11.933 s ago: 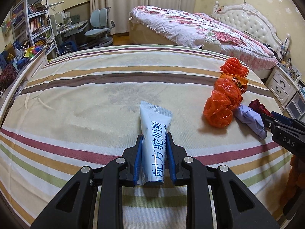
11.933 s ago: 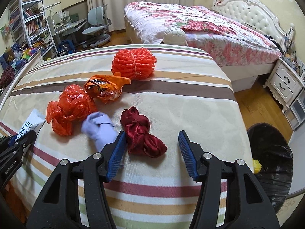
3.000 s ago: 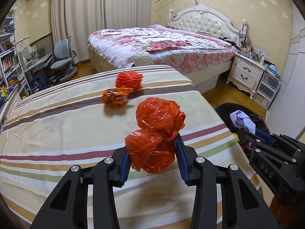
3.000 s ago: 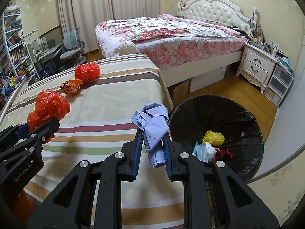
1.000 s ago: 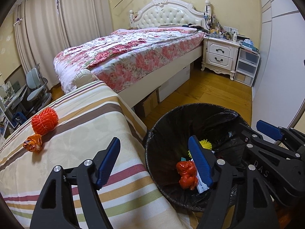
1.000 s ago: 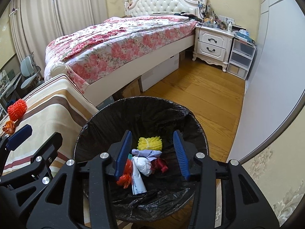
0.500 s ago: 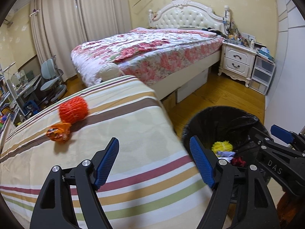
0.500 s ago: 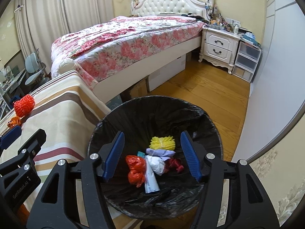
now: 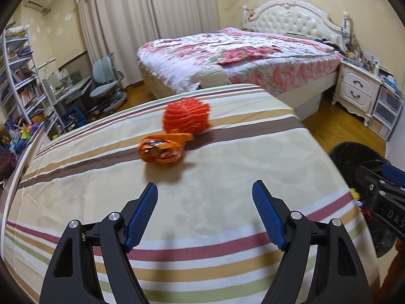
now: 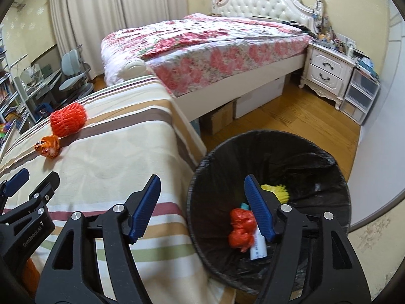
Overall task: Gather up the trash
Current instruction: 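Move both open grippers back over the bed toward the orange items, then grasp the orange snack wrapper with the left gripper, then grasp the orange mesh ball with the right gripper while the left gripper holds the wrapper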
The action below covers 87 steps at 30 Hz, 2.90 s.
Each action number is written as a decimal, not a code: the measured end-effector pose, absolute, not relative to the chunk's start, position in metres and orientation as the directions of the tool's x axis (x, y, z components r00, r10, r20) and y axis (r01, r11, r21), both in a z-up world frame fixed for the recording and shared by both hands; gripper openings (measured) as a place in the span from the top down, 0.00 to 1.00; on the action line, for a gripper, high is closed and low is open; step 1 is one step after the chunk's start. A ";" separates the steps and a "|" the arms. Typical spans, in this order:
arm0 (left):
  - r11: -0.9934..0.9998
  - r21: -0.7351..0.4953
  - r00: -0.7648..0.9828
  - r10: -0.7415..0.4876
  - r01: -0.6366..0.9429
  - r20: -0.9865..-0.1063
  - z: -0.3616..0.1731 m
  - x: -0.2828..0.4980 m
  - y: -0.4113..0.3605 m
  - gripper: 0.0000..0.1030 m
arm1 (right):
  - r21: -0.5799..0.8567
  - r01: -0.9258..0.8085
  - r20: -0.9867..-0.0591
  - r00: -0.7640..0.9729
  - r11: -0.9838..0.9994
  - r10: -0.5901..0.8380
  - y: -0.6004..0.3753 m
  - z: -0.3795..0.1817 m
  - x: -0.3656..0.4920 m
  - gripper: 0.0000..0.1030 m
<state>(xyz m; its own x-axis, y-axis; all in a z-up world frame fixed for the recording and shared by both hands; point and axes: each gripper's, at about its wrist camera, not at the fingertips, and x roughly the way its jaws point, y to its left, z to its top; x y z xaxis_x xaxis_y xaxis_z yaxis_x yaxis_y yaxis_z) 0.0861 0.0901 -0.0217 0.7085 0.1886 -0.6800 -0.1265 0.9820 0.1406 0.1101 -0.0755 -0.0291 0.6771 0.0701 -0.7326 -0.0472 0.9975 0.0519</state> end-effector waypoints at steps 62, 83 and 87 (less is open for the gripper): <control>0.951 0.053 0.607 0.237 -0.306 -0.758 -0.026 0.117 0.276 0.48 | 0.046 -0.317 -0.786 0.573 0.947 0.230 0.109 -0.037 0.158 0.29; 0.940 0.019 0.612 0.236 -0.340 -0.755 -0.025 0.124 0.328 0.48 | 0.021 -0.259 -0.787 0.591 0.966 0.176 0.162 -0.034 0.204 0.40; 0.944 0.017 0.613 0.228 -0.330 -0.756 -0.025 0.121 0.321 0.48 | 0.035 -0.268 -0.780 0.594 0.963 0.194 0.156 -0.032 0.198 0.45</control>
